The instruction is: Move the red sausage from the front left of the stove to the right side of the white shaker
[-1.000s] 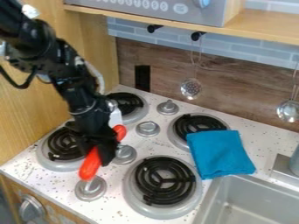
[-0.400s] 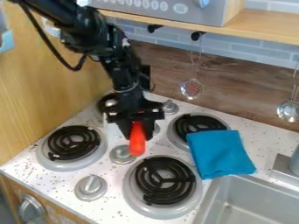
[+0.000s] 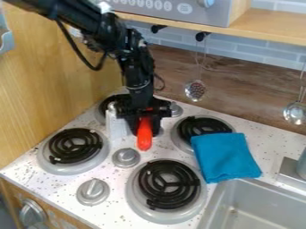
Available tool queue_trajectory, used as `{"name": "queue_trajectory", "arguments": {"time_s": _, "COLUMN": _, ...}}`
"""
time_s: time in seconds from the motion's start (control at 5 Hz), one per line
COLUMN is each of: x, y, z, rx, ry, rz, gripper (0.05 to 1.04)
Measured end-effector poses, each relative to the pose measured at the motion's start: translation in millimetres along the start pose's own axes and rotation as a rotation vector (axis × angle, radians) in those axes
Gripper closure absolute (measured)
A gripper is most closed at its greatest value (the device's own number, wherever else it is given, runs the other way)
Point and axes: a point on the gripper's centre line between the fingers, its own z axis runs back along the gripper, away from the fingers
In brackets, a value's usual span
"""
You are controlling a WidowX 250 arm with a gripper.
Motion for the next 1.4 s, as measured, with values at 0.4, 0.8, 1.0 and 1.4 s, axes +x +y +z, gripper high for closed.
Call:
{"name": "queue_trajectory", "arguments": {"time_s": 0.4, "x": 7.9, "y": -9.7, "z": -22.7, "rx": 0.054, "ry": -0.007, "rz": -0.040, "gripper": 0.503}}
{"name": "queue_trajectory", "arguments": {"time_s": 0.8, "x": 4.3, "y": -4.4, "z": -33.1, "rx": 0.073, "ry": -0.017, "rz": -0.035, "gripper": 0.124}}
{"name": "queue_trajectory", "arguments": {"time_s": 1.0, "x": -5.9, "y": 1.1, "z": -36.3, "rx": 0.099, "ry": -0.015, "rz": -0.045, "gripper": 0.074}}
{"name": "queue_trajectory", "arguments": {"time_s": 1.4, "x": -37.2, "y": 9.3, "z": 44.8, "rx": 0.049, "ry": -0.193, "rz": -0.083, "gripper": 0.079}}
